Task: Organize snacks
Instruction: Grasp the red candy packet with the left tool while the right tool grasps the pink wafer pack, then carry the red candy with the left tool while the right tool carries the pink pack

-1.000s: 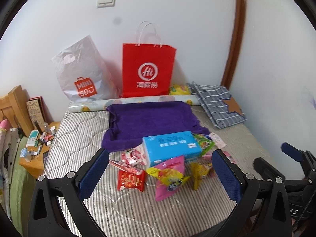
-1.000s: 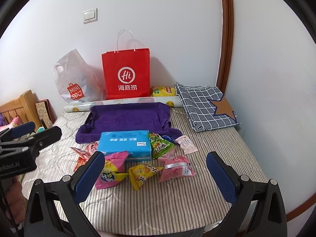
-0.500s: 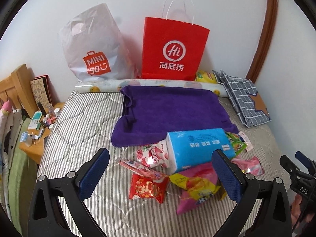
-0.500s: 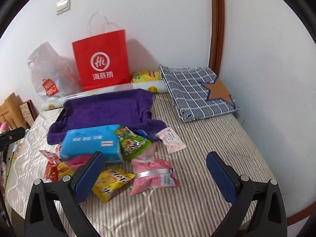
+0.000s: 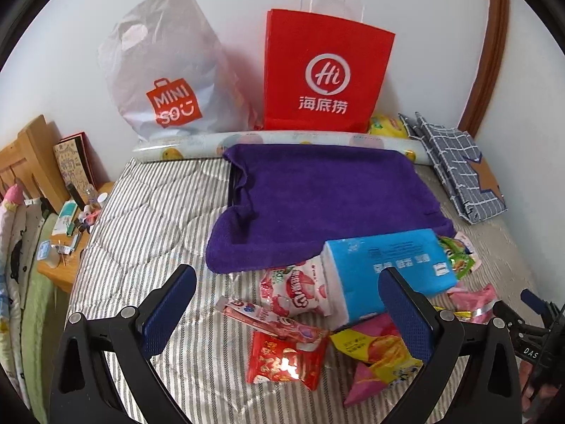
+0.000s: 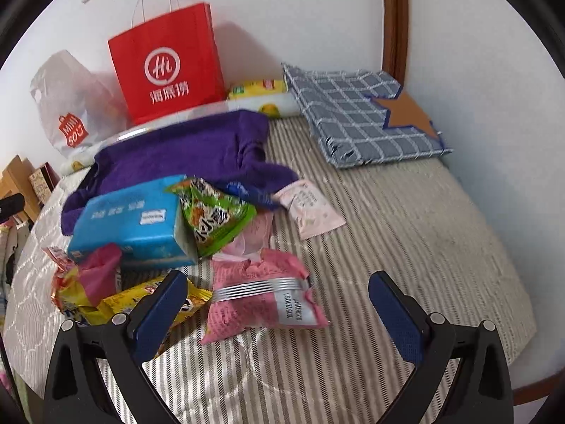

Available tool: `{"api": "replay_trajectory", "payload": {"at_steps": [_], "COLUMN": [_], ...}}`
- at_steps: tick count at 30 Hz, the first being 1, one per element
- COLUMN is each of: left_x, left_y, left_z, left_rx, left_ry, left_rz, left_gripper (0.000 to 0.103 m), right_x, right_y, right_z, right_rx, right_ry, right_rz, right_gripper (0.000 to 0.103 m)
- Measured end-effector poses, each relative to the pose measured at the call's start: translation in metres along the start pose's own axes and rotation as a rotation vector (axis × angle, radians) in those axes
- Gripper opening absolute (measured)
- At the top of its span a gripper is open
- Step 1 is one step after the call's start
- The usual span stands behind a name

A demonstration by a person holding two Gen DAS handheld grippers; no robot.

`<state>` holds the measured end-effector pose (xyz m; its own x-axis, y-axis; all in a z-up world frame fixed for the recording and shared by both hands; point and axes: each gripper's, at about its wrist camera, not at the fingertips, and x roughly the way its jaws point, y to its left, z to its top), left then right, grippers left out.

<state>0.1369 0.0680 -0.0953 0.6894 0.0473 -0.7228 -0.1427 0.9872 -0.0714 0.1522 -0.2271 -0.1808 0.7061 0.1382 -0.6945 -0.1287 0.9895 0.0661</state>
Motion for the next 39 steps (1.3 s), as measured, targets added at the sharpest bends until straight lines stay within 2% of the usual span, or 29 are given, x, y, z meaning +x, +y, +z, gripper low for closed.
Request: {"api": "replay_trajectory", "payload": {"at_steps": [4,6,8,11,16,24,30,34,36,39], "left_x": [0.006,0.009,0.013,0.020,0.028,0.052,0.064,0.069,0.066,0.064], "left_y": [0.007,0.010,0.014,0.019,0.024,0.017,0.012,0.011,0.011,0.014], "left_z": [-0.006,-0.008,-0.012,-0.019,-0.033,-0.065,-0.081,-0.083,-0.082,-0.079], "left_rx": [0.003,0.009,0.009,0.006,0.002,0.026,0.047,0.043,0.049,0.027], "left_ry": [-0.006,0.000,0.007,0.029,0.051,0.143,0.174,0.179,0.172,0.181], "left_rz": [0.007,0.007,-0.003,-0.019,-0.046,-0.053,-0.045,-0.050,-0.062,-0.093], "left_gripper": [0.102,0.102,0.102,0.098,0.098,0.098,0.097,0.081,0.055,0.051], "right_x": [0.021,0.031,0.040,0.051,0.049,0.033,0.023,0.024,0.022,0.017], "right_y": [0.003,0.001,-0.001,-0.004,0.000,0.004,0.002,0.005,0.006,0.007], "right_z": [-0.005,-0.008,-0.011,-0.015,-0.016,-0.012,-0.009,-0.006,-0.005,-0.002], "right_rx": [-0.011,-0.002,0.012,0.033,0.030,0.026,0.042,0.034,0.036,0.031], "right_ry": [0.034,0.053,0.075,0.091,0.044,-0.018,-0.048,-0.048,-0.055,-0.073], "right_rz": [0.006,0.000,0.001,0.006,0.006,0.006,0.021,0.022,0.028,0.028], "right_gripper": [0.100,0.094,0.084,0.079,0.075,0.068,0.063,0.058,0.058,0.058]}}
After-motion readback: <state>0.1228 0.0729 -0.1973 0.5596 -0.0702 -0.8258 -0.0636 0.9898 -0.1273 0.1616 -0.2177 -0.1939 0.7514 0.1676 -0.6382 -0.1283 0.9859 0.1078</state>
